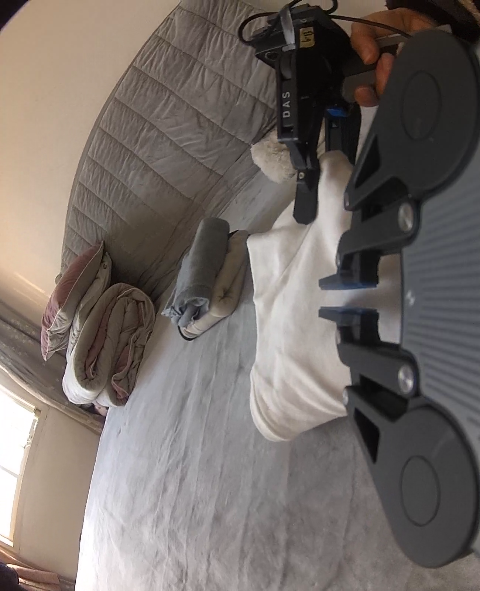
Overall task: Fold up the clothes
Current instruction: 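Fold the lifted sweatshirt over onto itself with both grippers, then lay the folded sweatshirt on the bed and open both grippers, then grasp the folded sweatshirt bundle with both grippers and lift it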
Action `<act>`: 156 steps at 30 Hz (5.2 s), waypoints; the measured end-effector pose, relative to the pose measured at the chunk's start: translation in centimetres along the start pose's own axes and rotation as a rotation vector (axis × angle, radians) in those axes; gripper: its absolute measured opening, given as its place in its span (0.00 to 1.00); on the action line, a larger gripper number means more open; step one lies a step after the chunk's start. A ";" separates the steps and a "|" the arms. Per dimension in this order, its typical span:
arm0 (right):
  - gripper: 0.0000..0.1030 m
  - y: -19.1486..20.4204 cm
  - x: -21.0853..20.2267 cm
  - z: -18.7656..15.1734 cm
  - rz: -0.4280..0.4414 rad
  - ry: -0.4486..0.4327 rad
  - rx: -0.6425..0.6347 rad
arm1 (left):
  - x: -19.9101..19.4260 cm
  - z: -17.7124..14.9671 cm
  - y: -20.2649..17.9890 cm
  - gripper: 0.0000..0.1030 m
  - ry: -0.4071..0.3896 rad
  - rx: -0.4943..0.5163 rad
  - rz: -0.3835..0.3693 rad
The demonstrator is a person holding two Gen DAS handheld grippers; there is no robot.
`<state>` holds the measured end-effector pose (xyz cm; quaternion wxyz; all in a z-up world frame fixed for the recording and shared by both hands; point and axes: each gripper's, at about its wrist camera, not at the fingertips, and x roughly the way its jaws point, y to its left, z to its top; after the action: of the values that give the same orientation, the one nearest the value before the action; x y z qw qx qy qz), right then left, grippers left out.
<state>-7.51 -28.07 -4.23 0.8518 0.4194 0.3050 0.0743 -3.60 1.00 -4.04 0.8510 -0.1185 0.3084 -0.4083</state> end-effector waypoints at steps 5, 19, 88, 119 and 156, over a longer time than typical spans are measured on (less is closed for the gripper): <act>0.24 -2.4 1.2 -0.2 -0.046 0.049 0.023 | 1.5 -1.3 -0.6 0.07 0.043 0.032 -0.013; 0.33 2.7 -1.4 -1.4 -0.156 -0.167 -0.401 | 1.7 -1.1 -1.5 0.07 0.010 0.068 -0.079; 0.25 3.4 -2.0 -6.7 -0.217 0.006 -0.721 | -3.6 -4.0 -0.5 0.10 0.161 0.208 -0.077; 0.25 -0.5 -2.1 -3.5 -0.218 0.047 -0.182 | -1.9 -4.5 -1.5 0.50 0.172 0.204 0.127; 0.64 -1.4 -0.2 -1.8 -0.232 0.035 -0.136 | -1.1 -0.3 3.2 0.71 0.207 -0.286 -0.053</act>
<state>-8.91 -27.81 -6.01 0.8756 0.3212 0.3606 0.0033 -2.36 3.92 -5.27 0.7780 -0.2038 0.4461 -0.3926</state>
